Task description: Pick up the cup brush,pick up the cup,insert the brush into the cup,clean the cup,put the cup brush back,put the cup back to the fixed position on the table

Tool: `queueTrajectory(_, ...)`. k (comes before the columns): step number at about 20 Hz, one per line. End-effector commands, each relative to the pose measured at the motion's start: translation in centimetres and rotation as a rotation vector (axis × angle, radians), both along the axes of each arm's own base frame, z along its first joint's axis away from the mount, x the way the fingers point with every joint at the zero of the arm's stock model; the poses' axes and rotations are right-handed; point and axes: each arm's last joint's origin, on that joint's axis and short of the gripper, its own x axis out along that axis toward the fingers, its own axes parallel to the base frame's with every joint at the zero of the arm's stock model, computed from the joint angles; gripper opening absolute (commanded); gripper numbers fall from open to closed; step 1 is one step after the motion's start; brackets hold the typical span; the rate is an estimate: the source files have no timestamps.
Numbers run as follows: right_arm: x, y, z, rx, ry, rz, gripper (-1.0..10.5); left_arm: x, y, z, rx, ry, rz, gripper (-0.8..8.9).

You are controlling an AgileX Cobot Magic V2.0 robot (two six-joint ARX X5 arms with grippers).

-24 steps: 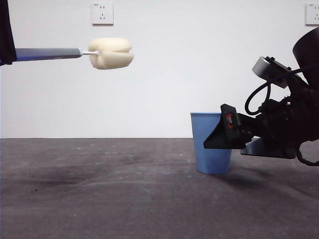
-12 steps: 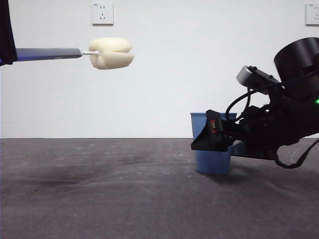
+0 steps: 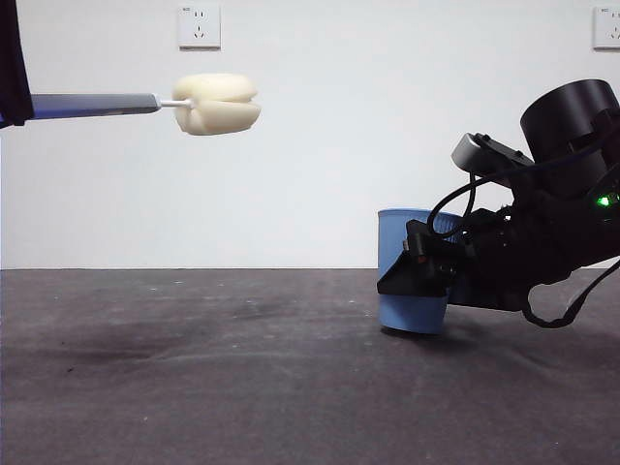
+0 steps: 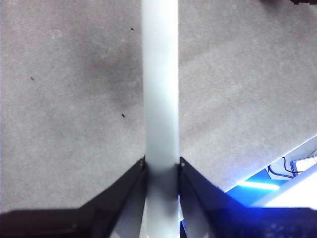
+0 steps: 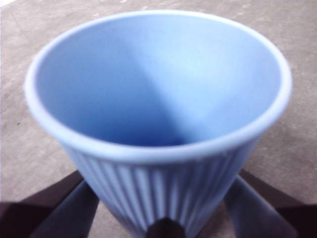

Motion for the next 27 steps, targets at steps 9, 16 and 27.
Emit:
queueTrajectory(9,-1.7,0.1,2.8,-0.117,0.076,0.052,-0.1,-0.2,0.1,-0.2,0.075,-0.013,-0.113,-0.12)
queueTrajectory(16,-4.5,0.4,8.2,-0.478,0.204,0.149,-0.1,0.2,-0.2,-0.8,0.163,-0.003,-0.247,-0.12)
queueTrajectory(27,-5.6,2.6,14.4,-1.114,0.115,0.278,-0.1,0.5,-2.8,-2.1,0.242,0.01,-0.456,-0.12)
